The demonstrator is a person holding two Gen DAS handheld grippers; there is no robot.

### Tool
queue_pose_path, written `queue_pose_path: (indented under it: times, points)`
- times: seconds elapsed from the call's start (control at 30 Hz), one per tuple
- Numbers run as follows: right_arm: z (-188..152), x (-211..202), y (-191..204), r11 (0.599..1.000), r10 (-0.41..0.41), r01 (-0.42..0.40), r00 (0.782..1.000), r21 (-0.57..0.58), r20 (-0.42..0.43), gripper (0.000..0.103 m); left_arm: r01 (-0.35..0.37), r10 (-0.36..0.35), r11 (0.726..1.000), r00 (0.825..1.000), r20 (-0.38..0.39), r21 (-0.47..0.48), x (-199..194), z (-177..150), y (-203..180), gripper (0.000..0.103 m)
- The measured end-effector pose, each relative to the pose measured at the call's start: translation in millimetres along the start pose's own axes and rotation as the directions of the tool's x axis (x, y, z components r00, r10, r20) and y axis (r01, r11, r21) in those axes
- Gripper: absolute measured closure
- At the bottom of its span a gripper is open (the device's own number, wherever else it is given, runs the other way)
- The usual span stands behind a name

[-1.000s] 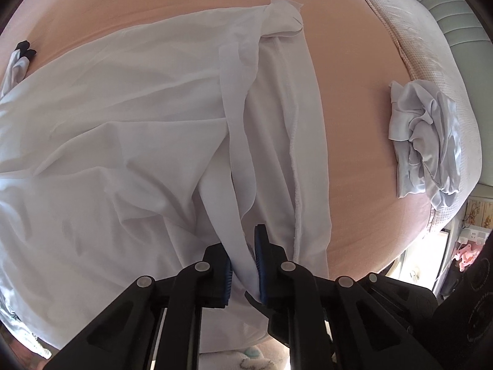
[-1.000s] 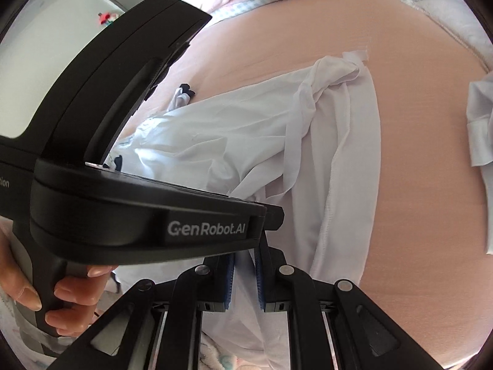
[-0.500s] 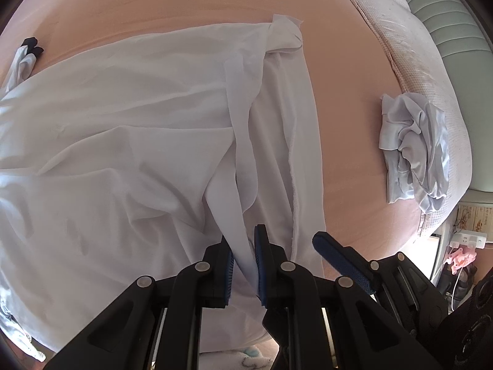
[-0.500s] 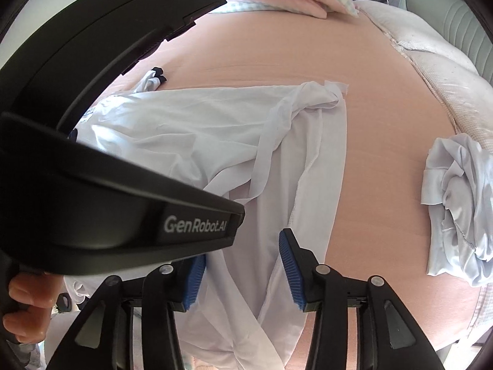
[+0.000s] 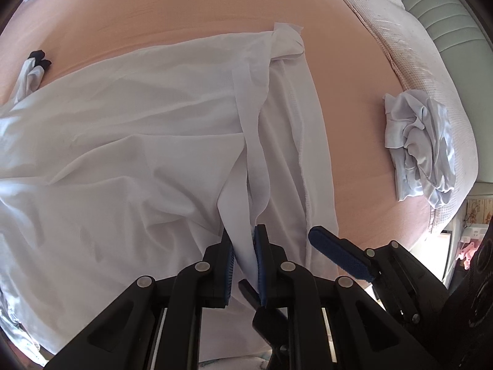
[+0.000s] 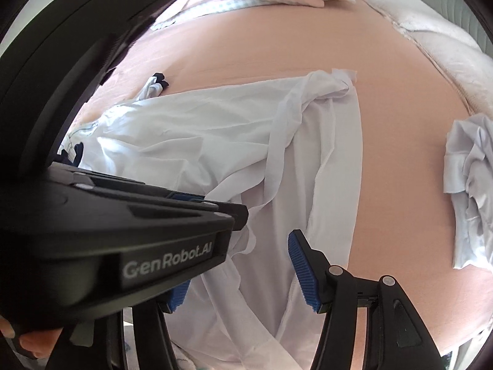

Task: Fold clothes

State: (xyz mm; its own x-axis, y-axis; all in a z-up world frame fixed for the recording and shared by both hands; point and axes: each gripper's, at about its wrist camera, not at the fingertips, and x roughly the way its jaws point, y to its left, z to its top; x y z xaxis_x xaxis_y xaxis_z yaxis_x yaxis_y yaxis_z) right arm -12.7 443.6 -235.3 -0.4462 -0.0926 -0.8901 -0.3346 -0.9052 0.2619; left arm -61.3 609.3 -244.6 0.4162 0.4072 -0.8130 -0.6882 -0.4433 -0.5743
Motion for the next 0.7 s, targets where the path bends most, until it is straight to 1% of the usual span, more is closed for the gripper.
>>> queue_pose_path:
  times: [0.07, 0.2, 0.3, 0.33, 0.37, 0.43, 0.5, 0.53, 0.57, 0.6, 0.63, 0.7]
  points:
    - [2, 1, -6, 1.0, 0.009, -0.009, 1.0, 0.029, -0.002, 0.044, -0.001, 0.001, 1.0, 1.0, 0.01, 0.008, 1, 0, -2, 0.092]
    - [5, 5, -15, 0.995, 0.044, -0.043, 0.999, 0.094, -0.009, 0.044, 0.031, -0.031, 1.0, 0.999, 0.009, 0.006, 4, 4, -5, 0.092]
    - [-9, 4, -12, 0.989, 0.089, -0.088, 0.996, 0.117, -0.008, 0.044, 0.057, -0.058, 0.998, 0.998, 0.011, 0.01, 6, 11, -8, 0.092]
    - [-12, 4, -13, 0.986, 0.114, -0.112, 0.993, 0.125, -0.006, 0.044, 0.067, -0.067, 0.998, 0.998, 0.011, 0.008, 2, 11, -1, 0.092]
    - [-13, 5, -15, 0.98, 0.146, -0.145, 0.989, 0.135, -0.002, 0.044, 0.078, -0.078, 0.997, 0.997, 0.011, 0.004, -8, 9, 15, 0.092]
    - [-17, 9, -20, 0.96, 0.223, -0.22, 0.975, 0.171, 0.006, 0.044, 0.101, -0.1, 0.995, 0.995, 0.012, -0.005, -27, 4, 47, 0.092]
    - [-31, 15, -25, 0.939, 0.277, -0.274, 0.961, 0.206, 0.018, 0.045, 0.123, -0.122, 0.992, 0.992, 0.013, -0.013, -46, 0, 79, 0.092]
    - [-31, 17, -24, 0.93, 0.294, -0.292, 0.955, 0.222, 0.026, 0.045, 0.134, -0.133, 0.991, 0.991, 0.013, -0.018, -56, -3, 95, 0.092]
    - [-31, 18, -16, 0.921, 0.312, -0.311, 0.95, 0.235, 0.033, 0.049, 0.145, -0.145, 0.989, 0.989, 0.013, -0.023, -55, 0, 99, 0.092]
    - [-30, 20, -3, 0.914, 0.328, -0.327, 0.944, 0.239, 0.039, 0.056, 0.157, -0.157, 0.987, 0.988, 0.012, -0.029, -45, 9, 91, 0.092]
    - [-29, 18, -4, 0.912, 0.336, -0.336, 0.941, 0.236, 0.042, 0.06, 0.168, -0.168, 0.985, 0.986, 0.012, -0.034, -38, 13, 77, 0.092]
    - [-29, 16, -4, 0.913, 0.334, -0.335, 0.941, 0.231, 0.043, 0.072, 0.187, -0.186, 0.981, 0.982, 0.012, -0.043, -34, 9, 46, 0.092]
